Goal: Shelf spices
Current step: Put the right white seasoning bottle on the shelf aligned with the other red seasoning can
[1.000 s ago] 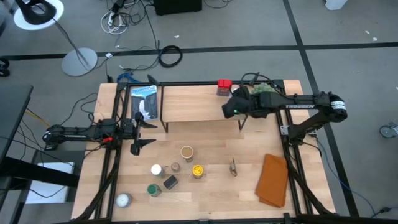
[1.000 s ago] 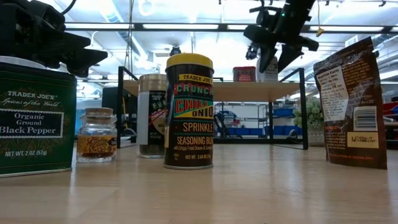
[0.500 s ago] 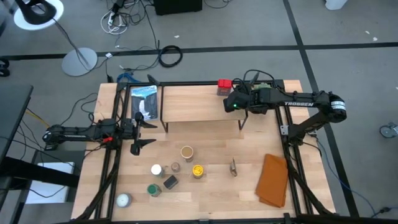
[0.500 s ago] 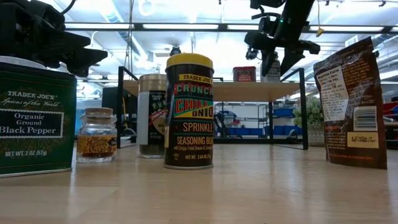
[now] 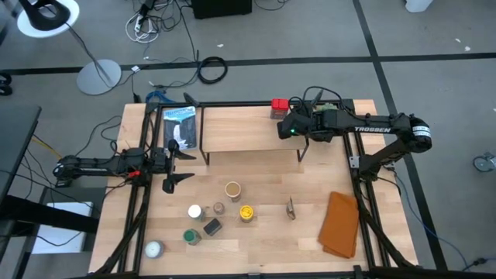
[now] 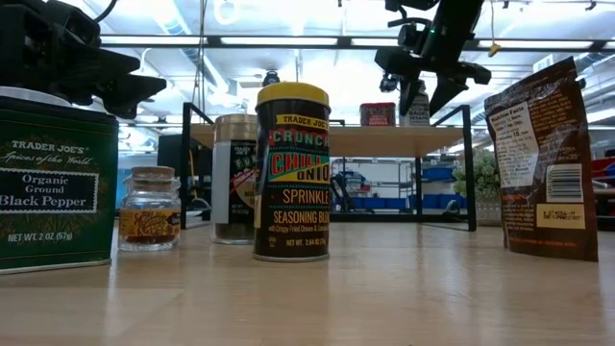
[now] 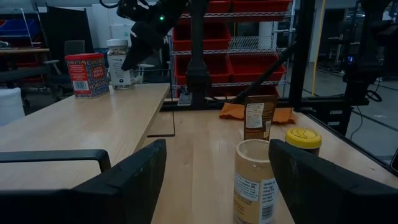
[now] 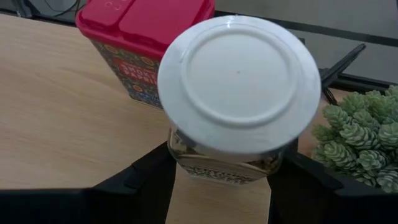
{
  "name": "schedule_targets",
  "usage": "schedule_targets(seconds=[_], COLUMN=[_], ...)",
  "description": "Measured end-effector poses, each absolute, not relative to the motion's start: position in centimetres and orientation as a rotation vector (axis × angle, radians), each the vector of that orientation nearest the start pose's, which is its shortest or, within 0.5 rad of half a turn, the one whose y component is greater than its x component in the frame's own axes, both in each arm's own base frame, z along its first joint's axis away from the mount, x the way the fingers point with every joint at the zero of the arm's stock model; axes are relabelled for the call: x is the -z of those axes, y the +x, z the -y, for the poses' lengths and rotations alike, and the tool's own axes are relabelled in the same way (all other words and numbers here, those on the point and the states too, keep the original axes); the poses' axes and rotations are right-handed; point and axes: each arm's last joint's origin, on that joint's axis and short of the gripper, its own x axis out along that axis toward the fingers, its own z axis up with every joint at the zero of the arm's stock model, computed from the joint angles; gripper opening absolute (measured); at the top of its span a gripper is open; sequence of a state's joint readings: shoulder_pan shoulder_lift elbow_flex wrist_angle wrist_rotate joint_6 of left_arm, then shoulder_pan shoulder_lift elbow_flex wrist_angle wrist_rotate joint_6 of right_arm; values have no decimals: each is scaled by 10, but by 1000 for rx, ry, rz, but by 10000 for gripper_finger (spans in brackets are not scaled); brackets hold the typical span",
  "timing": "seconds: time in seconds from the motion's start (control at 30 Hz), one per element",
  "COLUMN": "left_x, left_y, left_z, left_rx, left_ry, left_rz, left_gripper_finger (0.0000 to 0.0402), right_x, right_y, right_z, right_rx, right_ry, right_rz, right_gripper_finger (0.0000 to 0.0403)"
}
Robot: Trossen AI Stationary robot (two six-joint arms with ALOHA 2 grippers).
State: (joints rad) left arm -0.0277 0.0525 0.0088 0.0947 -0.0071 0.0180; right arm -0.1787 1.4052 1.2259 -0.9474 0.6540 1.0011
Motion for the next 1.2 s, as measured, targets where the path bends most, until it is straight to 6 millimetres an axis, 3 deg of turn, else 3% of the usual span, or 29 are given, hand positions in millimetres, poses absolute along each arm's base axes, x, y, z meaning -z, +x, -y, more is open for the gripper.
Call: schedule_targets(seconds=[0.87,1.2], left_x=[-172,-172], left_y=[100,100], left_z=[3,3], left_rx=[21,20], left_ry=[17,17], left_rz=[51,52], left_gripper_finger=[288,288], right_x=[-299,-327], right_y=[262,266], right_z=[66,68], right_rx=[1209,1208], right_ry=[570,509], right_rz=[-597,-521], right_gripper_finger=[238,238])
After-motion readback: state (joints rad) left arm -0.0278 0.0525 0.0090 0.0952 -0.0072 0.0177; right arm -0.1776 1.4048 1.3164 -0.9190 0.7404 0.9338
